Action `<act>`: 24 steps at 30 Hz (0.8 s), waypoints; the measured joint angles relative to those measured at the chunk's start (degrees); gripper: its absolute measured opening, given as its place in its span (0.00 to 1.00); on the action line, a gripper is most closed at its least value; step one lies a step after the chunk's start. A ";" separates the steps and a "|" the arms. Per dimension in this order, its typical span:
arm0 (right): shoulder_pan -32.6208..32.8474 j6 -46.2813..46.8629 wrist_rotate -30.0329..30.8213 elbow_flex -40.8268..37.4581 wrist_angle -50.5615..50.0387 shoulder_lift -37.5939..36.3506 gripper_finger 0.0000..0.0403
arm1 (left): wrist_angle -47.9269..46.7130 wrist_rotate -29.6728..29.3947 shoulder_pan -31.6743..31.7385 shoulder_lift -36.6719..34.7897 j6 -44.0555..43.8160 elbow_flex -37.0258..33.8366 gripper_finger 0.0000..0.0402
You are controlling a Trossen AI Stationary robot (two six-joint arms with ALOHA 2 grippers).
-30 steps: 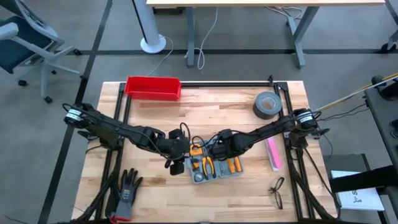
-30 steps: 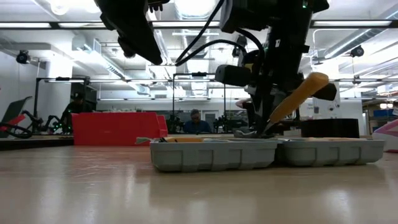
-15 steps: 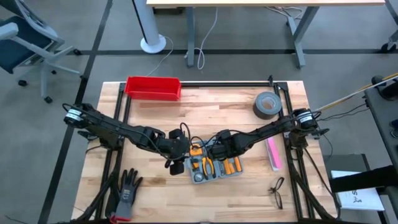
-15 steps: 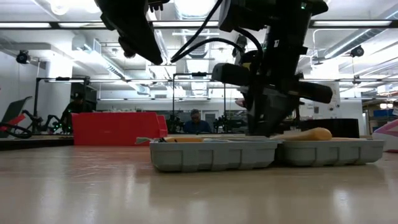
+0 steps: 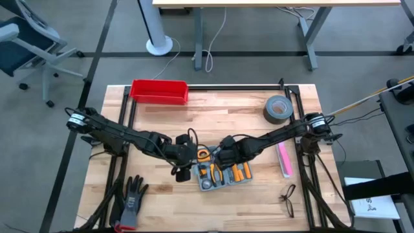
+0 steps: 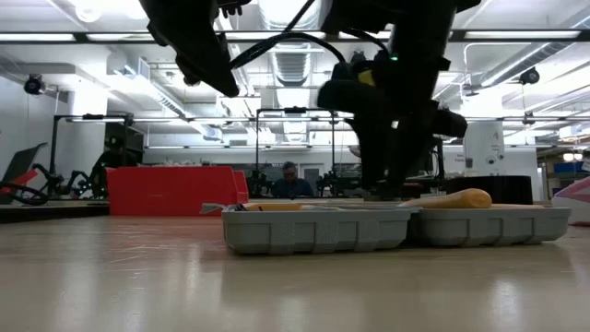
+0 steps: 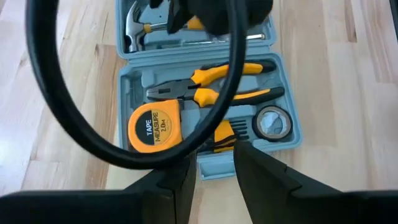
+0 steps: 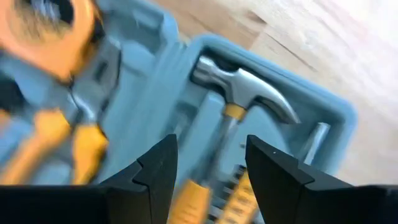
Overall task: Prefit tool cases
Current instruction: Adjust the set of interchangeable screwdriver bits in the gray toolbox
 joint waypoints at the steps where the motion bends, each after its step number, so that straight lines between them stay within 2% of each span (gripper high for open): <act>1: -0.15 -2.71 -0.51 0.00 -0.76 -0.16 0.41 | 0.00 0.00 0.00 0.00 0.53 0.00 0.28; 13: -0.43 -35.11 -8.20 0.00 1.68 -0.36 0.36 | -1.69 0.00 0.04 0.02 4.48 0.00 0.28; 22: -0.50 -57.09 -19.88 0.00 1.97 -0.36 0.32 | -2.46 0.00 0.04 0.02 2.94 0.00 0.28; 24: -0.57 -59.95 -20.47 0.00 1.86 -0.36 0.31 | -2.59 0.00 0.03 0.02 2.86 0.00 0.28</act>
